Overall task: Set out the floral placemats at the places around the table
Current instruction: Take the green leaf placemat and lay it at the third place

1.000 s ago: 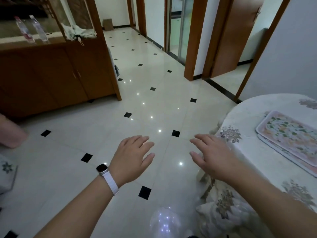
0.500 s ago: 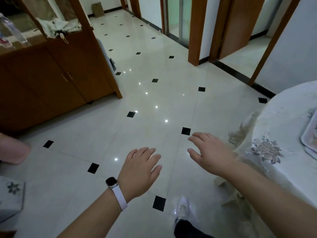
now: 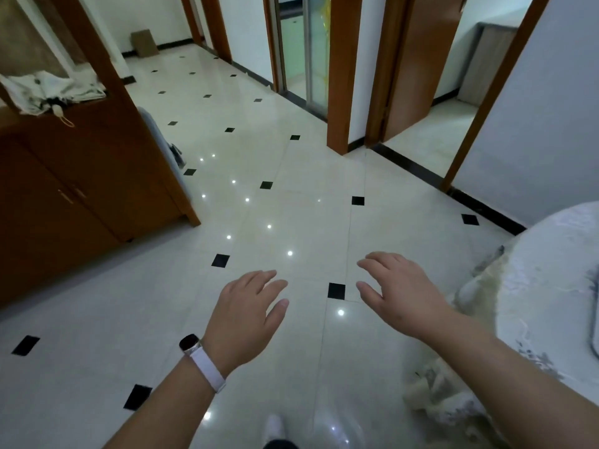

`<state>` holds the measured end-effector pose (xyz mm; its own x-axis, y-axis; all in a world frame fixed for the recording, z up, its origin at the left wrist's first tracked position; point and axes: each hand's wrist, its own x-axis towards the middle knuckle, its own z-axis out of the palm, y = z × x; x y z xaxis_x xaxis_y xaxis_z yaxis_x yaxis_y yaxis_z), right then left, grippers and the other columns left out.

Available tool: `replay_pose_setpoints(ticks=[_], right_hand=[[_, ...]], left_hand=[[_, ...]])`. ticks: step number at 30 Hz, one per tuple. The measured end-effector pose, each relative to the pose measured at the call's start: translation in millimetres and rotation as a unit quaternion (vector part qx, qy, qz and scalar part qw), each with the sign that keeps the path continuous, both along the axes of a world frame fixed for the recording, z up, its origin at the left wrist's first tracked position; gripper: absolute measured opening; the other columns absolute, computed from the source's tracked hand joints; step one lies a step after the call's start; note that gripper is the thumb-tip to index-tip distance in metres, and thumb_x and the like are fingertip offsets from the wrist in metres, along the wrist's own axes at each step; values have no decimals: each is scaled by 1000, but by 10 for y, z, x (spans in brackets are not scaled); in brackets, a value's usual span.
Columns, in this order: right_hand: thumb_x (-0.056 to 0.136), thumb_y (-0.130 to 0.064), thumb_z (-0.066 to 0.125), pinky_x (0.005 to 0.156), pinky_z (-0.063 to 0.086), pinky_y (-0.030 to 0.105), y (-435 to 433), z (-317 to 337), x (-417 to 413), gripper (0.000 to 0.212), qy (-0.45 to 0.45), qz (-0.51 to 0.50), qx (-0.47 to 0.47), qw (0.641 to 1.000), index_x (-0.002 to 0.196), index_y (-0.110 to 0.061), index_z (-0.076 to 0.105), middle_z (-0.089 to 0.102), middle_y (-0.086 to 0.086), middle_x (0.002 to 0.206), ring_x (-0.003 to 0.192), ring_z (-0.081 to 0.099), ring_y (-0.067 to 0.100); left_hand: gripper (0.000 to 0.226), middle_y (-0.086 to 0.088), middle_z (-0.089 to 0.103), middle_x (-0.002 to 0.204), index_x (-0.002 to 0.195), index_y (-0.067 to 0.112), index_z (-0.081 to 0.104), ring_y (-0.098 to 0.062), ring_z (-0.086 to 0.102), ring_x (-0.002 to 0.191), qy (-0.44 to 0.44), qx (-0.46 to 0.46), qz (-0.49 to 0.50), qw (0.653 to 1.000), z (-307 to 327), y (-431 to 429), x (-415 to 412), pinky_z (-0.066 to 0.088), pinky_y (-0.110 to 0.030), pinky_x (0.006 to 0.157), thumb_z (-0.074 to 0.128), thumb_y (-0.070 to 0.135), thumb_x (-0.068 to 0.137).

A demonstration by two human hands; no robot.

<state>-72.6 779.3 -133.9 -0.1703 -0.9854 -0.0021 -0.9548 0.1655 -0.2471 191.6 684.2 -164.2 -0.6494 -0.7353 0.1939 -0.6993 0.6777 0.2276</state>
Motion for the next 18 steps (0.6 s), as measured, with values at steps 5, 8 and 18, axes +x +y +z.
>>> replay_pose_setpoints(ticks=[5,8,18], right_hand=[[94,-48,39,101,40,38,-580,-76,-7,49,32,-39,9,999,130,-21,57,58,-2,133,125,51,22],[90,-52,32,98,44,40,-931,-92,4,55,44,-76,14,996,127,-21,61,61,0,130,121,55,23],[90,-52,34,102,41,41,-1575,118,-124,55,64,-253,20,965,127,-21,60,59,0,134,124,53,24]], left_hand=[[41,0,65,127,120,24,66,-21,58,117,12,9,-61,998,-142,-884,-200,44,-41,95,41,44,94],[42,0,65,126,119,24,66,-22,58,118,23,17,-101,995,-203,-1480,-315,43,-41,97,40,44,94],[43,-3,66,123,118,21,67,-26,59,115,50,14,-242,969,-93,-3072,-1155,44,-44,93,42,44,92]])
